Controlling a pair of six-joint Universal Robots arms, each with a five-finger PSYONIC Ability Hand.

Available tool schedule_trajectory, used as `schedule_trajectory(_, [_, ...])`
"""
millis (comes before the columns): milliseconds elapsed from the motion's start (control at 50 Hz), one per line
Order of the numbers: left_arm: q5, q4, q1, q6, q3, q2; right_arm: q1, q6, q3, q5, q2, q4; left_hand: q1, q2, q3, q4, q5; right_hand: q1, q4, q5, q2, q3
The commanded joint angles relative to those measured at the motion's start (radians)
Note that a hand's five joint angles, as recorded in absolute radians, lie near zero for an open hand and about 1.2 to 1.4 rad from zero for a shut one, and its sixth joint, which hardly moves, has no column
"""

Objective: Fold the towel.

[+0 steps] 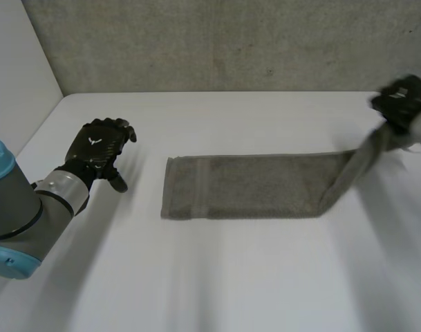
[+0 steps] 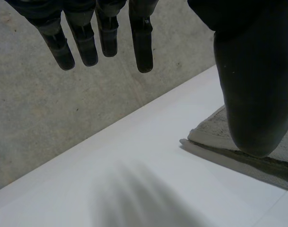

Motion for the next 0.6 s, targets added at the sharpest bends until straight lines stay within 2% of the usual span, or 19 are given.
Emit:
schedule_trajectory(20, [-0.001,0.001,0.006,0.000,-0.001,0.000,0.375,0.047,-0.100,0.084,0.040,-0.016,-0.060,-0.055,-0.060,-0.066,-0.039,0.096,0.055,0.066,0.092,0.050])
schedule_trajectory(40, [-0.001,0.001,0.008,0.000,-0.001,-0.002,0.466,0.050,-0.103,0.087,0.065,-0.042,-0.060,-0.055,-0.060,-0.066,-0.039,0.096,0.055,0.066,0.092,0.050])
schedule_trajectory(60, [-0.001,0.001,0.008,0.000,-0.001,-0.002,0.467,0.050,-0.103,0.087,0.065,-0.042,-0.060,-0.055,-0.060,-0.066,-0.039,0.096,0.055,0.066,0.092,0.050])
schedule_trajectory(100, [-0.001,0.001,0.008,0.000,-0.001,-0.002,0.610,0.047,-0.083,0.083,0.118,-0.100,-0.060,-0.055,-0.060,-0.066,-0.039,0.096,0.055,0.066,0.092,0.050])
schedule_trajectory(220, [-0.001,0.001,0.008,0.000,-0.006,-0.002,0.735,0.027,-0.054,0.087,0.226,-0.153,-0.060,-0.055,-0.060,-0.066,-0.039,0.083,0.042,0.052,0.079,0.037])
schedule_trajectory(260, [-0.001,0.001,0.008,0.000,-0.007,-0.002,0.747,0.021,-0.062,0.099,0.286,-0.154,-0.060,-0.055,-0.060,-0.066,-0.039,-0.964,-1.005,-0.994,-0.967,-1.009])
schedule_trajectory(380, [-0.001,0.001,0.006,0.000,-0.010,-0.003,0.711,0.031,-0.045,0.129,0.280,-0.148,-0.060,-0.055,-0.060,-0.066,-0.039,-0.974,-1.015,-1.005,-0.978,-1.020])
schedule_trajectory(440, [-0.001,0.002,0.006,0.000,-0.010,-0.005,0.654,0.059,0.003,0.136,0.222,-0.148,-0.060,-0.055,-0.060,-0.066,-0.039,-0.913,-0.954,-0.943,-0.916,-0.958])
schedule_trajectory(480, [-0.001,0.001,0.005,0.000,-0.010,-0.009,0.608,0.126,0.096,0.121,0.127,-0.163,-0.060,-0.055,-0.060,-0.066,-0.039,-0.851,-0.892,-0.882,-0.855,-0.897])
schedule_trajectory(540, [-0.001,0.001,0.003,0.000,-0.010,-0.011,0.579,0.163,0.144,0.107,0.080,-0.167,-0.060,-0.055,-0.060,-0.066,-0.039,-0.836,-0.877,-0.867,-0.840,-0.882])
schedule_trajectory(600, [0.001,0.002,-0.001,0.000,-0.012,-0.014,0.514,0.223,0.245,0.058,0.007,-0.185,-0.060,-0.055,-0.060,-0.066,-0.039,-0.819,-0.860,-0.849,-0.823,-0.864])
